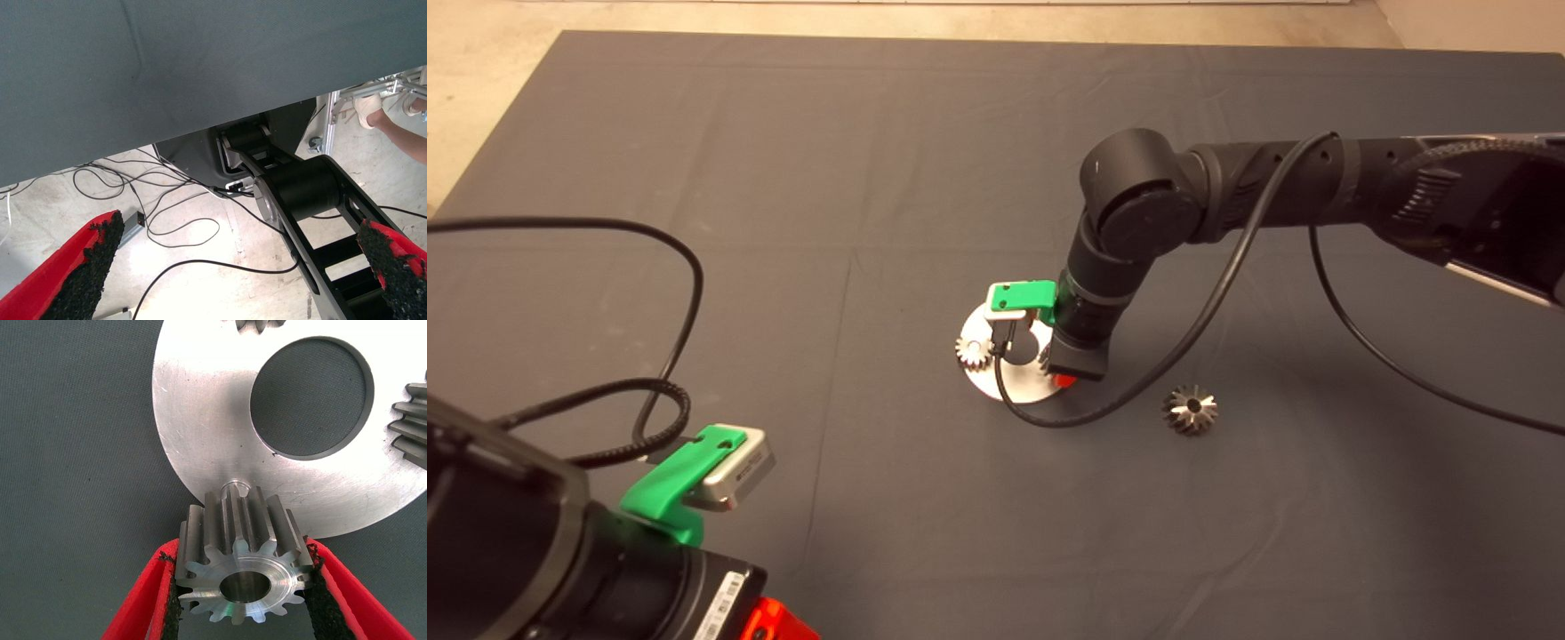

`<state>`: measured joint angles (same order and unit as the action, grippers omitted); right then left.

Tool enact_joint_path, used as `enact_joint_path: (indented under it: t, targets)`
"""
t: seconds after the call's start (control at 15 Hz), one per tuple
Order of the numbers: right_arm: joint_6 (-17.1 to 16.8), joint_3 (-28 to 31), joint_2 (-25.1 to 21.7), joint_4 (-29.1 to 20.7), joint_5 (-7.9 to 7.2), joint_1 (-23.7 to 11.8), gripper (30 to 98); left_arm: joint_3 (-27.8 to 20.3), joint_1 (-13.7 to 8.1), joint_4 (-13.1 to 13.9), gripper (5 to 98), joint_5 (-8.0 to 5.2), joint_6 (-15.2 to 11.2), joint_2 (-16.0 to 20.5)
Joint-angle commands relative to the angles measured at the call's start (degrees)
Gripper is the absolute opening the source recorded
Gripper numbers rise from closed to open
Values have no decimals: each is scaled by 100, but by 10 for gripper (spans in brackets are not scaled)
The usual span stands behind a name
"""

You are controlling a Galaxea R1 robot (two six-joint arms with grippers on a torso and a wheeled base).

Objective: Remove an incorrectly installed larger gear and replace it with the correct smaller gear

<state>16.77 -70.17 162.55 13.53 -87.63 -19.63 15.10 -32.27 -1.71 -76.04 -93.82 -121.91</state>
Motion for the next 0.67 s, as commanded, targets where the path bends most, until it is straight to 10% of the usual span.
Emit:
enact_joint_path:
  t: [0.0, 0.6]
  targets:
    - [-12, 75, 36, 132, -738, -112, 422, -88, -43, 83, 909, 11, -22, 21]
    - [-8, 75, 36, 132, -738, -33, 421, -88, -43, 83, 909, 28, -14, 21]
